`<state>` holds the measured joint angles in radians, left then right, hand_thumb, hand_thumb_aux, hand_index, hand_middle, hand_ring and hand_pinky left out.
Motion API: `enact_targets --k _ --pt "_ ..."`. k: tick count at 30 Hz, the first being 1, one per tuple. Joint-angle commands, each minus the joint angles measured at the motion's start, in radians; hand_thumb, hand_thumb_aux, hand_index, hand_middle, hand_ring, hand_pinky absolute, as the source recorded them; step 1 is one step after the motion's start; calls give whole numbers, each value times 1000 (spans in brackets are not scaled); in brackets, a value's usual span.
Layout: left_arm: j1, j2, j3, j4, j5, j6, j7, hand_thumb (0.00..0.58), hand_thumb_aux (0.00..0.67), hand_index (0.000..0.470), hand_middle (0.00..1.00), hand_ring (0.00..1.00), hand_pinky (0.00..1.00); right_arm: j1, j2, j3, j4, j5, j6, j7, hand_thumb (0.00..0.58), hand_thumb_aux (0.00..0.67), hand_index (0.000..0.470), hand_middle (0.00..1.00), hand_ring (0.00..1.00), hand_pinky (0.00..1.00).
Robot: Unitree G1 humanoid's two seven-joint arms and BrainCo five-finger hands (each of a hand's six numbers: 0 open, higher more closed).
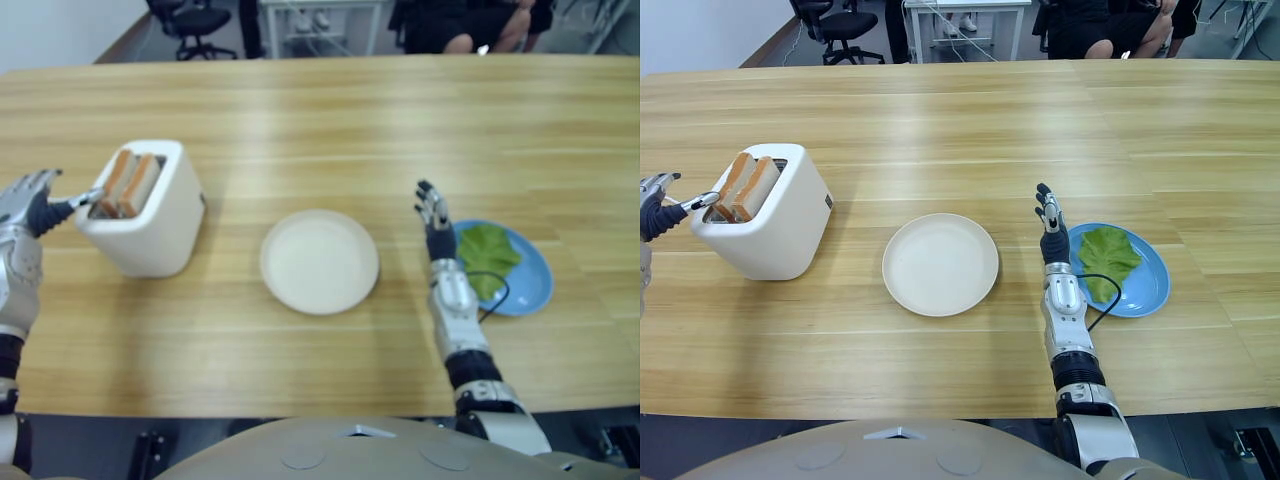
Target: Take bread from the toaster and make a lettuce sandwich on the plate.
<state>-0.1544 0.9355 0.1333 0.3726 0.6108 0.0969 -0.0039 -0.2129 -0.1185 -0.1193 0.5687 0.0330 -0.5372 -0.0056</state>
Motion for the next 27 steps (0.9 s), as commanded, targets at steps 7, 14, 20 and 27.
enact_targets --k 7,14,20,27 --pt "41 7 3 -88 11 45 31 0 0 0 0 0 0 4 2 4 3 -11 21 -3 0 0 0 0 0 0" --pt "39 13 -25 -57 43 64 40 0 0 0 0 0 0 10 2 7 -5 -14 26 -4 0 0 0 0 0 0" --pt "32 9 -59 -50 73 82 29 0 0 0 0 0 0 14 -1 5 -10 -21 30 -5 0 0 0 0 0 0" --pt "27 35 -130 -69 184 118 36 0 0 0 0 0 0 16 0 7 -8 -28 34 -6 0 0 0 0 0 0"
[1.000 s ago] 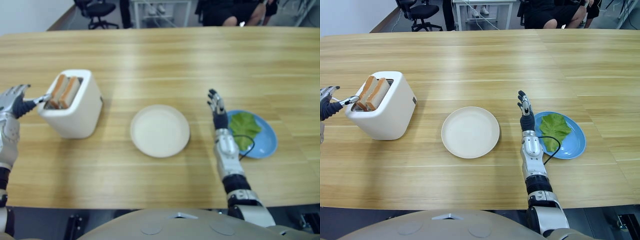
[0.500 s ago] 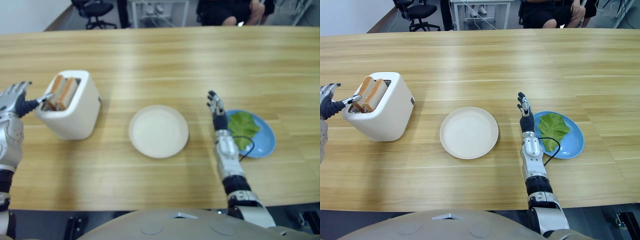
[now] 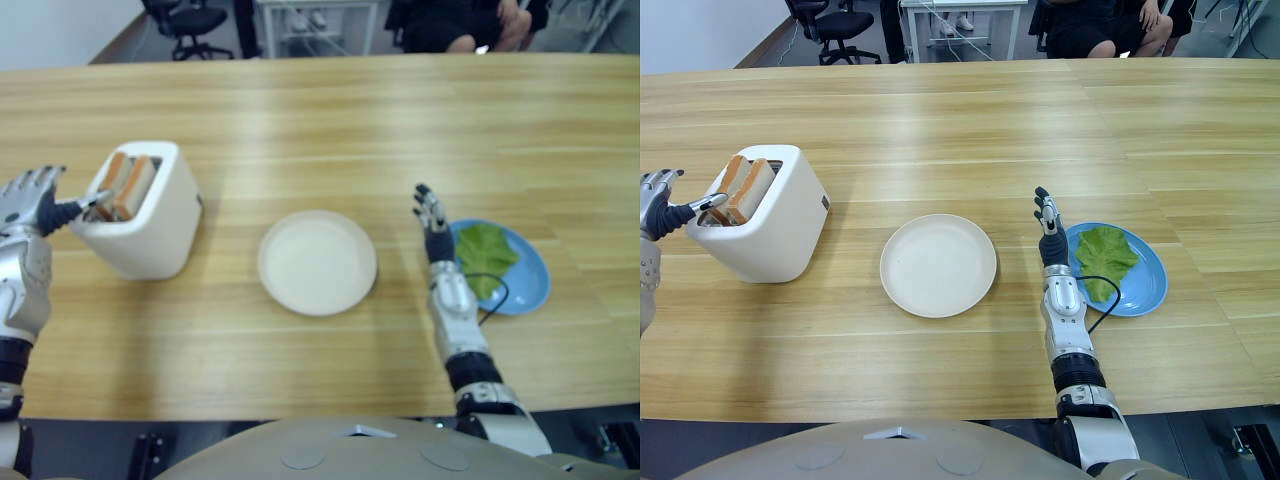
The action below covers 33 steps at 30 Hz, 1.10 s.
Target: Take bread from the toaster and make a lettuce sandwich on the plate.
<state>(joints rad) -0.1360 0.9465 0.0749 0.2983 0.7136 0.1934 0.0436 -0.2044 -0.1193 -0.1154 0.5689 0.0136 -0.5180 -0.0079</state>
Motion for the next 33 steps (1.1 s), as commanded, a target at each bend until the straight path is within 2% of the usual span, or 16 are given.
enact_targets --k 1,15,24,25,26,27,28,29,33 --pt "7 29 -82 6 96 26 -10 0 0 0 0 0 0 7 1 3 -5 -9 14 -4 0 0 0 0 0 0" --pt "9 43 -118 -40 179 61 -16 0 0 0 0 0 0 14 7 5 -12 -17 24 -9 0 0 0 0 0 0" --pt "-8 2 -101 -17 123 41 -8 0 0 0 0 0 0 15 7 4 -10 -16 26 -10 0 0 0 0 0 0" --pt "-12 -5 -100 -14 114 39 -6 179 113 78 0 0 0 15 7 4 -9 -16 26 -11 0 0 0 0 0 0" --pt "-17 -14 -99 -9 103 35 -6 441 342 235 0 0 0 16 8 5 -10 -17 27 -11 0 0 0 0 0 0" --pt "-20 -23 -97 -6 88 29 -6 441 342 235 0 0 0 17 8 5 -10 -18 27 -12 0 0 0 0 0 0" --pt "-21 -31 -96 -6 79 28 -5 531 476 327 0 0 0 17 9 6 -11 -18 28 -13 0 0 0 0 0 0" --pt "-22 -39 -93 -7 68 26 -3 580 670 460 0 0 0 18 9 6 -10 -19 28 -13 0 0 0 0 0 0" --pt "-20 -60 -78 -14 32 11 16 580 670 460 0 0 0 21 11 8 -10 -21 29 -13 0 0 0 0 0 0"
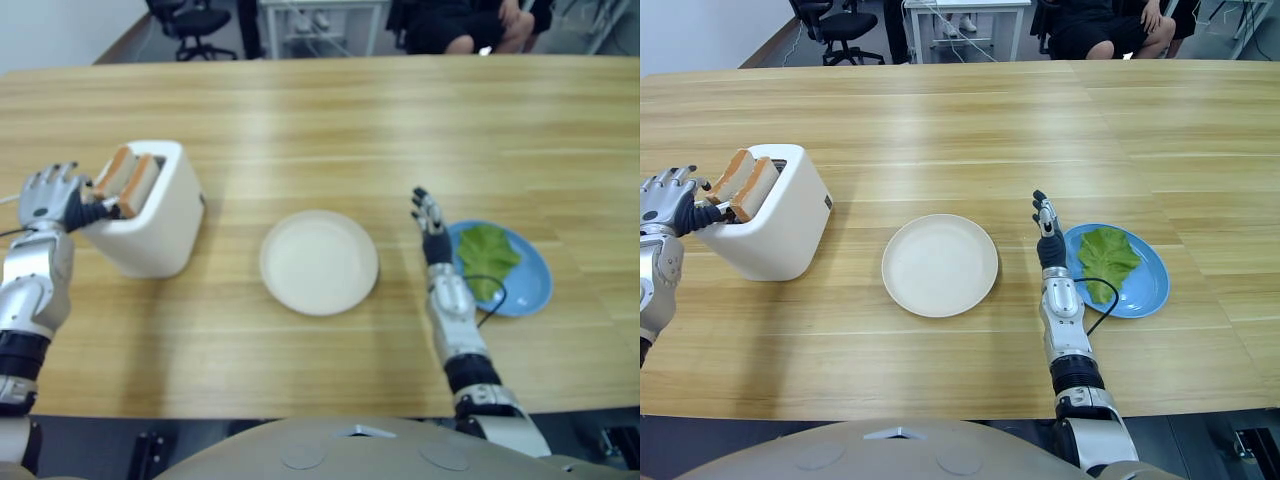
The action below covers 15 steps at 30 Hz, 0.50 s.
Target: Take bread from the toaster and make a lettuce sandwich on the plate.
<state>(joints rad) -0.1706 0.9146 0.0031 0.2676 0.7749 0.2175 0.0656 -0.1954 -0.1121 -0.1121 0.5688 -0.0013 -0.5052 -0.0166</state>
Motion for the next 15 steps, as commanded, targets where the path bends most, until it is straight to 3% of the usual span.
enact_targets --k 1,2,3,6,7,10,15 --pt "14 -34 -3 11 -34 -15 1 580 670 460 0 0 0 12 4 4 -11 -6 17 -5 0 0 0 0 0 0" --pt "14 -39 0 3 -38 -17 8 580 670 460 310 310 310 14 3 4 -12 -7 18 -5 0 0 0 0 0 0" --pt "13 -45 3 -5 -43 -21 15 580 670 460 514 514 514 14 3 4 -13 -6 19 -5 0 0 0 0 0 0" --pt "15 -60 10 -32 -55 -37 35 580 670 460 667 667 667 15 3 4 -16 -7 21 -5 0 0 0 0 0 0" --pt "15 -63 12 -39 -58 -44 40 580 670 460 773 773 773 15 3 5 -17 -7 22 -5 0 0 0 0 0 0" --pt "24 -77 35 -78 -77 -60 64 580 670 460 965 965 965 15 3 5 -17 -7 24 -4 0 0 0 0 0 0" --pt "45 -105 118 -160 -106 -73 139 580 670 460 1000 1000 1000 14 4 6 -14 -8 26 -4 0 0 0 0 0 0"
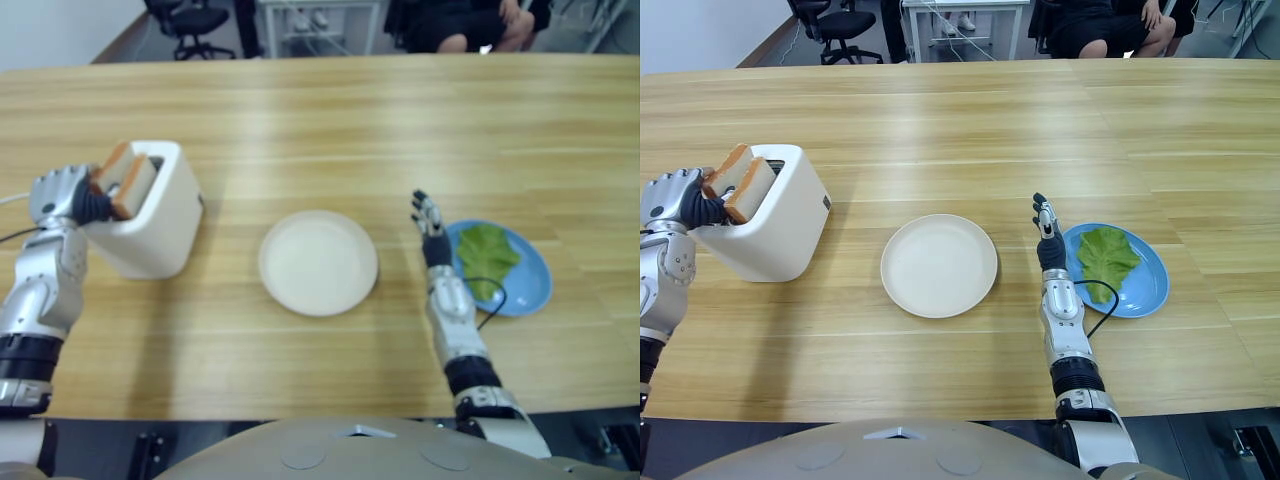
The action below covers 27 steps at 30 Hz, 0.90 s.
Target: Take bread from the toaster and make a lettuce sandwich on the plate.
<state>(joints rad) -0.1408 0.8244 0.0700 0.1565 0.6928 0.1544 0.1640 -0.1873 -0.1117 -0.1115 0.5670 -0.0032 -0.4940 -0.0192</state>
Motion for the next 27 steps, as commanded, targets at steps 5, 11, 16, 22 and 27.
enact_targets --k 5,11,16,22,27 --pt "34 -22 135 -126 -34 -12 96 580 670 460 1000 1000 1000 2 3 7 -7 -7 17 0 0 0 0 0 0 0" --pt "65 -11 249 -250 10 -29 201 580 670 460 1000 1000 1000 -5 5 12 4 -11 18 -1 0 0 0 0 0 0" --pt "93 16 364 -373 47 -75 256 580 670 460 1000 1000 1000 -5 0 18 8 -31 18 -14 0 0 0 0 0 0" --pt "55 -47 358 -524 -135 -208 150 580 670 460 1000 1000 1000 -11 5 17 14 -36 19 -17 0 0 0 0 0 0" --pt "3 -217 90 -603 -307 -302 0 580 670 460 1000 1000 1000 -16 4 23 15 -35 20 -19 0 0 0 0 0 0"
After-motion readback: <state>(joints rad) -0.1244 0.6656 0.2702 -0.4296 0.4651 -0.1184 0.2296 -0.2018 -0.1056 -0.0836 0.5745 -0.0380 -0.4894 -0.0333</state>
